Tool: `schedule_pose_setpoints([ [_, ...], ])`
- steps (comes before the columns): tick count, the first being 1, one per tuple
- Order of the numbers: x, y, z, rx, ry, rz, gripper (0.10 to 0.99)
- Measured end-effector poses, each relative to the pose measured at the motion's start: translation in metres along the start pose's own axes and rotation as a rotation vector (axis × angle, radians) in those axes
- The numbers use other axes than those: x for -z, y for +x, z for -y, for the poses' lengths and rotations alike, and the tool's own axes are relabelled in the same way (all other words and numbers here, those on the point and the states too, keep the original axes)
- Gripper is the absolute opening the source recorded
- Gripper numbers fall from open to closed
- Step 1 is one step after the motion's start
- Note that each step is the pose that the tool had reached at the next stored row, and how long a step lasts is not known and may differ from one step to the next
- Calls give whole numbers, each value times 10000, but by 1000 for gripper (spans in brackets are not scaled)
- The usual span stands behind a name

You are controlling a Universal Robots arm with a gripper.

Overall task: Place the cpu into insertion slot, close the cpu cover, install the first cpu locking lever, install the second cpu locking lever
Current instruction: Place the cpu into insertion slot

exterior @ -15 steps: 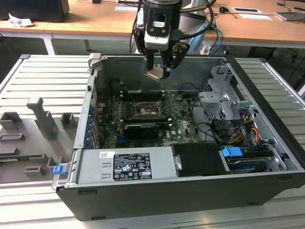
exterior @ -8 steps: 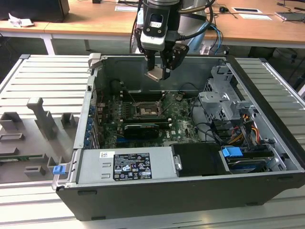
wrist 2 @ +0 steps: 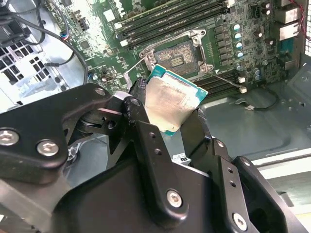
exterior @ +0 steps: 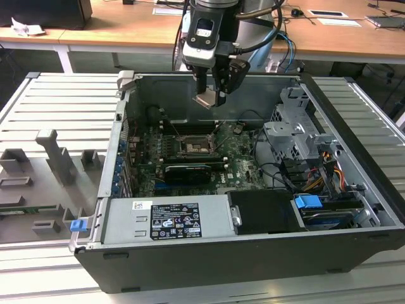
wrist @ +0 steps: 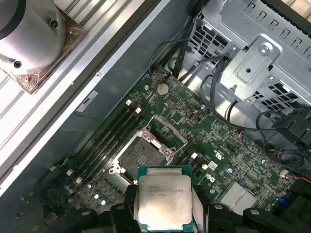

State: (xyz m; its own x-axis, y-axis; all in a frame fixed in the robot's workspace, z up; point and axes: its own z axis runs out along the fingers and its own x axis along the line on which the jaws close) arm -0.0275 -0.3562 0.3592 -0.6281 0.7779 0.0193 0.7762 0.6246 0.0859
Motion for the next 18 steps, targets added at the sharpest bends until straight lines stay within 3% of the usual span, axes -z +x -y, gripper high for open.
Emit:
schedule_pose_setpoints([
  [18,-10,0,1,-1368,-26,118,529],
])
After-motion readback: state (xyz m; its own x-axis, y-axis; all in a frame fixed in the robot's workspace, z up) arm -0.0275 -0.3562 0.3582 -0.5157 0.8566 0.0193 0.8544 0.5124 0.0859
